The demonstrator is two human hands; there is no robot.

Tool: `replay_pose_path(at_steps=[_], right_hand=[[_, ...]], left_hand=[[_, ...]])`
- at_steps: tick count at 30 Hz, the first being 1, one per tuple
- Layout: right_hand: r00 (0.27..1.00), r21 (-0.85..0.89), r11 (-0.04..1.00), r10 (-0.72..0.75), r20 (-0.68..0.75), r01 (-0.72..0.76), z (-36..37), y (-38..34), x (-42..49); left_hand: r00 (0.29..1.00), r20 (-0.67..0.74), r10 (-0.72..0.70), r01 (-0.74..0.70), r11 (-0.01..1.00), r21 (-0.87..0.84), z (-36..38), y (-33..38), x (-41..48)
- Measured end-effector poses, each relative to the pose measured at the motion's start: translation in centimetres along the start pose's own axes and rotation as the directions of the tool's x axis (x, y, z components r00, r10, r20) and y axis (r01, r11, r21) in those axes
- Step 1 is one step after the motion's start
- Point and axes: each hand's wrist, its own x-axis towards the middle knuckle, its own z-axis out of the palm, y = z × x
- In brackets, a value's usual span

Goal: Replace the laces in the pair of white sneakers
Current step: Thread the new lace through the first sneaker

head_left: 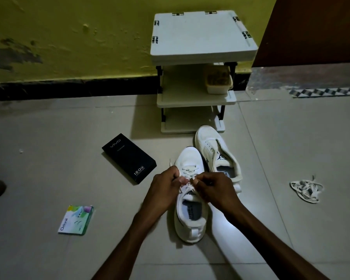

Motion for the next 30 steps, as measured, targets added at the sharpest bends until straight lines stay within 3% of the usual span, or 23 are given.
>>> replay_pose_path(at_steps=[6,10,15,19,26,30], right_hand=[[0.999,-0.049,0.998,-0.031,0.025,0.032,-0.1,-0.9,0.1],[0.973,-0.089,0.986,-0.12,0.195,0.14,-0.3,-2.6,-0.1],[0.976,-0.107,0.985,-0.115,0.185,0.136,0.2,-2.6,-0.1],[0.991,-0.057,0.991,-0.12,0.062,0.123,-0.4,-2.3,-0.2],[0.998,0.092,0.995,0.029,0.055,-0.034,-0.7,-2.2,-0.2],[0.996,0.044,0.996,0.075,0.04,-0.077,-0.5,-2.5,0.0]], left_hand=[[0.991,-0.014,0.134,-0.134,0.964,-0.232,-0.8,0.9,0.2],[0.977,-0.025,0.211,-0.208,0.931,-0.301,-1.6,2.4,1.3],[0.98,0.143,0.14,-0.084,0.937,-0.34,-1.5,2.3,3.0],[0.972,0.229,0.048,0.002,0.977,-0.213,-1.4,0.9,2.4],[0.974,0.134,0.184,-0.193,0.98,0.05,-3.2,0.8,0.6],[0.928,0.051,0.368,-0.368,0.889,0.273,-3.5,1.7,-0.2]])
